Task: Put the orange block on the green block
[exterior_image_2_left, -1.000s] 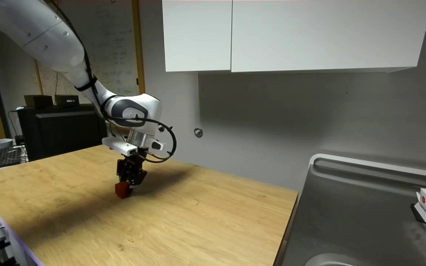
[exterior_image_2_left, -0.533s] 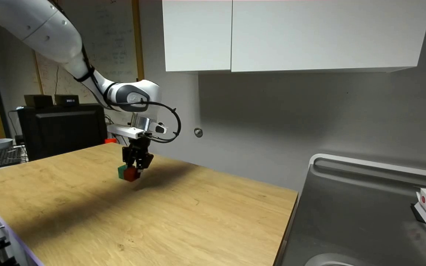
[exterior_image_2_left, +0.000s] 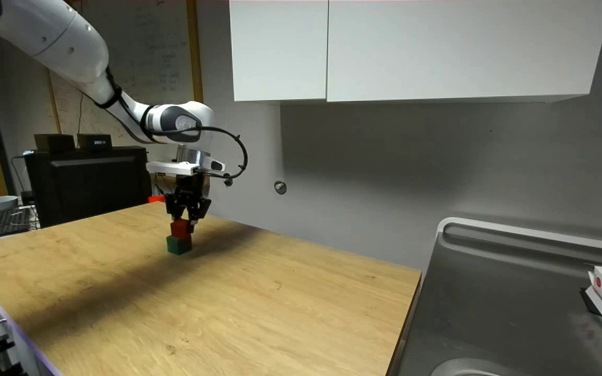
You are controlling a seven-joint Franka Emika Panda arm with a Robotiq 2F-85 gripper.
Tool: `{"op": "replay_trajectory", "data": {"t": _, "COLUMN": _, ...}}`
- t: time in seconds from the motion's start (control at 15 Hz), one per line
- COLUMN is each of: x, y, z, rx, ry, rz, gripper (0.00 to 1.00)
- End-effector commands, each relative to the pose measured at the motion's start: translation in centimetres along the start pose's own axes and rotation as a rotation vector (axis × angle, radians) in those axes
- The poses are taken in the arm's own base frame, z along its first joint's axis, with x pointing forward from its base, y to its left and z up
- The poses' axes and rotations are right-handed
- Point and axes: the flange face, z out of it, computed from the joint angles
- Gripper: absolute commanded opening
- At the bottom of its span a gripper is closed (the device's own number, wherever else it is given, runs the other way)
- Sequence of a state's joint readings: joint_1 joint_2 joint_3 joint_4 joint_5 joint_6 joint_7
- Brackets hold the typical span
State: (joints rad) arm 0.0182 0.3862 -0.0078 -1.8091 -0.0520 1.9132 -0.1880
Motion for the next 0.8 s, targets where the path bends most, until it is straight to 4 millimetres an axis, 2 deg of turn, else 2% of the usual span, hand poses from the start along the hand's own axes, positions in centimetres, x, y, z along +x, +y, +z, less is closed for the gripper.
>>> {"op": "replay_trajectory", "data": {"t": 0.0, "x": 1.9, "y": -2.6, "z": -1.2, "rx": -0.046, "ry": -0.022, "rz": -0.037, "gripper": 0.18}}
{"op": "replay_trajectory", "data": {"t": 0.33, "x": 4.1, "y": -5.8, "z": -0.9, "rx": -0.064, "ry": -0.047, "rz": -0.105, "gripper": 0.18}}
{"op": "replay_trajectory", "data": {"t": 0.73, "x": 6.1, "y": -7.2, "z": 1.1, "rx": -0.061, "ry": -0.091, "rz": -0.138, "gripper": 0.18}}
